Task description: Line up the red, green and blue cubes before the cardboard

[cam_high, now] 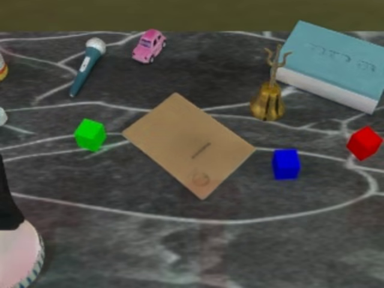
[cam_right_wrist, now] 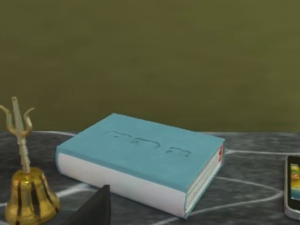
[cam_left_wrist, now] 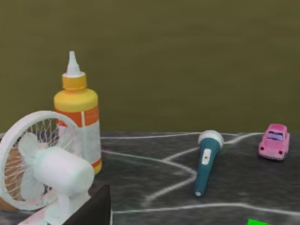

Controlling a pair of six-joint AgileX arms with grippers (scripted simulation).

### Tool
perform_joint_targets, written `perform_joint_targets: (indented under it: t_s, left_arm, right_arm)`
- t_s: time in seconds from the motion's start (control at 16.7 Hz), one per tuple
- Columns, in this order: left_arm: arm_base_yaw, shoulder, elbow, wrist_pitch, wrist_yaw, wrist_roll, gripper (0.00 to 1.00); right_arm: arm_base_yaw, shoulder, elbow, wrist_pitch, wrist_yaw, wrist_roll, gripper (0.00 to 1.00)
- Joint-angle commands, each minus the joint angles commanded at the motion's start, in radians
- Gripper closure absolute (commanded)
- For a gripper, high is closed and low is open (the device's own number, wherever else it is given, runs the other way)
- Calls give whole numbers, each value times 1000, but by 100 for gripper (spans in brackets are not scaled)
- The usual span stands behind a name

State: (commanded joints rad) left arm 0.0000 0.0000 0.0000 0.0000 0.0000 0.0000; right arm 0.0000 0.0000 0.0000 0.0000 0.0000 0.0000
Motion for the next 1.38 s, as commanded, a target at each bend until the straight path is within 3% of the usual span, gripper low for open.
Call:
perform_joint_targets:
  t_s: [0.3, 0.54, 1.38]
  left_arm:
    - [0, 0, 0, 0, 0, 0, 0]
    - [0, 0, 0, 0, 0, 0, 0]
    - [0, 0, 0, 0, 0, 0, 0]
  right_arm:
    - [2, 62, 61, -37, 1, -17, 0]
    - [10, 292, 277, -170, 0, -74, 0]
    - [46, 1781, 1379, -915, 2, -373, 0]
